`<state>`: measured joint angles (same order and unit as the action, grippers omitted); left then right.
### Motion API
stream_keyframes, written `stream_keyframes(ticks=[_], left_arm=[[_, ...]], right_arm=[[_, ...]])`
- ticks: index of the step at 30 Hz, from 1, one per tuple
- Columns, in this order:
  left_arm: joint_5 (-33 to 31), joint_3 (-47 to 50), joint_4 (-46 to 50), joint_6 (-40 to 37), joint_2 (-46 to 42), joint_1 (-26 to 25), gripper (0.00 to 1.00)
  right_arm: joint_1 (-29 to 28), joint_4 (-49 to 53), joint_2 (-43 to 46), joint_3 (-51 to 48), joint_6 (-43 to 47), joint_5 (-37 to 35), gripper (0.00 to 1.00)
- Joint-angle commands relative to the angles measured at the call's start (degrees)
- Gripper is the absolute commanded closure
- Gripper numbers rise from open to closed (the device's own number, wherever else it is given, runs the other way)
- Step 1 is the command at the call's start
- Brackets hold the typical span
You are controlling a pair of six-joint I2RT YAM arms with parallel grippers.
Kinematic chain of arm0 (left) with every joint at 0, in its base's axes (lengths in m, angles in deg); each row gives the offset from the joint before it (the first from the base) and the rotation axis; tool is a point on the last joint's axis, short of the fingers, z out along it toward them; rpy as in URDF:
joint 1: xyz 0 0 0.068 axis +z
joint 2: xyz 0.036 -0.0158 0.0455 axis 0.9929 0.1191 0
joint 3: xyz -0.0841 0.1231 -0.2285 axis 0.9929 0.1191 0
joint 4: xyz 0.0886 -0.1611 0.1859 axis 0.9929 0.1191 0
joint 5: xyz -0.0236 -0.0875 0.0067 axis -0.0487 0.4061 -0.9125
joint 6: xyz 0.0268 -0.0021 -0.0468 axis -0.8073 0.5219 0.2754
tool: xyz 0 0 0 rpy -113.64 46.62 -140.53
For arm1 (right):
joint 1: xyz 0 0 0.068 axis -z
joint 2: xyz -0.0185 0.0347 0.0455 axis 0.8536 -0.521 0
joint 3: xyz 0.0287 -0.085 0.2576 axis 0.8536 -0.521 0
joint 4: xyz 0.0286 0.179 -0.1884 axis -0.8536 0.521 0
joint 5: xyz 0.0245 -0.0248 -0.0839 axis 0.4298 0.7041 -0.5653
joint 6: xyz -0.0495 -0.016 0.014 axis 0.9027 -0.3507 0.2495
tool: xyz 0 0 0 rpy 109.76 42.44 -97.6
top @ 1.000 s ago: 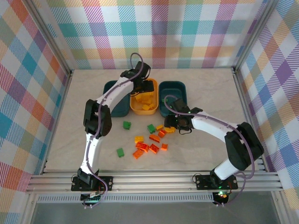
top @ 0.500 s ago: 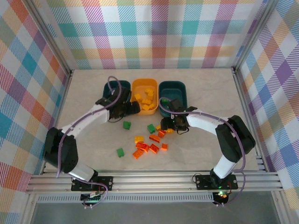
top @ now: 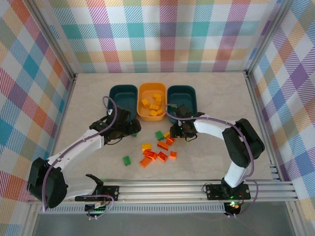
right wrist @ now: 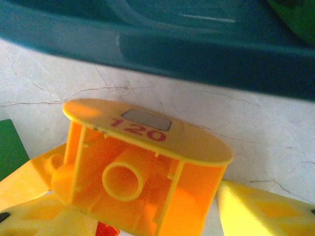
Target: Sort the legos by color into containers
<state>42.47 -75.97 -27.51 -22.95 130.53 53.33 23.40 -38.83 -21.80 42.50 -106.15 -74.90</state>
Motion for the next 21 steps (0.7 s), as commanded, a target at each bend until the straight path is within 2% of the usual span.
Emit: stream_keyframes(ticks=[1, 7, 13, 21], left_arm=[[-0.29, 0.26, -0.49, 0.29, 1.26, -0.32, 0.12], [-0.35, -0.16, -0.76, -0.22, 1.68, -0.34, 0.12], [-0.62, 0.15, 0.06, -0.19, 1.23, -0.32, 0.12], [-0.97, 0.29, 0.38, -0.47, 0.99, -0.32, 0.12]], right_arm=[[0.22, -1.18, 0.49, -0.59, -0.11, -0.24, 0.40], [0.22, -1.63, -0.99, 1.32, 2.38, -4.70, 0.41], [0.05, -2.64, -1.27, 2.17, 2.36, -2.67, 0.61], [-0.39, -2.66, 1.86, -0.42, 2.37, -0.72, 0.80]])
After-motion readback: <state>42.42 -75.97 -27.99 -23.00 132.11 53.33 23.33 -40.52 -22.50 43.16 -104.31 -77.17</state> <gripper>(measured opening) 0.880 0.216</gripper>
